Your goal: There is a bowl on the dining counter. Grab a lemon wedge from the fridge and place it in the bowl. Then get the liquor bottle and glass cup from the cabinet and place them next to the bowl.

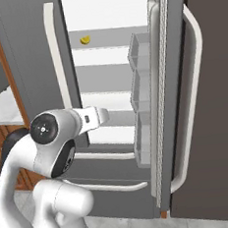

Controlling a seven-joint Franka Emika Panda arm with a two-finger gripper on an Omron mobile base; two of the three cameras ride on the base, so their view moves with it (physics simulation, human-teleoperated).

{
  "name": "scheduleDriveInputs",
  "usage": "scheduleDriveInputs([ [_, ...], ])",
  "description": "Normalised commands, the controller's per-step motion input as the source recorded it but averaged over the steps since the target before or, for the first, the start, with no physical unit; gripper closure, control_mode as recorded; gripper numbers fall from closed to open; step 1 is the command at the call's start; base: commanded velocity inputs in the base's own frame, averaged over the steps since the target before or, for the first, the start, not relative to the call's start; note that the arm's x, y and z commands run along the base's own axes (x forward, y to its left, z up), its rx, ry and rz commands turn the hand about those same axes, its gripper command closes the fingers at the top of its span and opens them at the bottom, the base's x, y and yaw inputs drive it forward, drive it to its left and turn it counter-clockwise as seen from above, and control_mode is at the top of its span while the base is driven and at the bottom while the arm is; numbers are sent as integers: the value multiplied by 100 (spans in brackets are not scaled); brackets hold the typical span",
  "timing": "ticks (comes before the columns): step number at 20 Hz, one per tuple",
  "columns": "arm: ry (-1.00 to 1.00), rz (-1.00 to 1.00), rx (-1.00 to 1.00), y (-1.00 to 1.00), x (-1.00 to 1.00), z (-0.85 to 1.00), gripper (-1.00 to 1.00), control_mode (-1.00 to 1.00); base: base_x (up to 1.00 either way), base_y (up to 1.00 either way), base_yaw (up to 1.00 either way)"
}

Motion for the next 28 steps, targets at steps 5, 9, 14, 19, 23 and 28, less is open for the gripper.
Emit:
scheduleDriveInputs([
  [5,-3,16,1,87,-5,0,-100,-100,0,0,0],
  [9,-2,12,0,92,0,0,-100,-100,0,0,0],
  [14,-1,6,1,81,21,1,-100,-100,0,0,0],
  [19,-4,0,0,49,49,9,-100,-100,0,0,0],
  [23,-4,0,0,9,47,6,-100,-100,0,0,0],
  [28,-2,0,0,0,66,4,-100,-100,0,0,0],
])
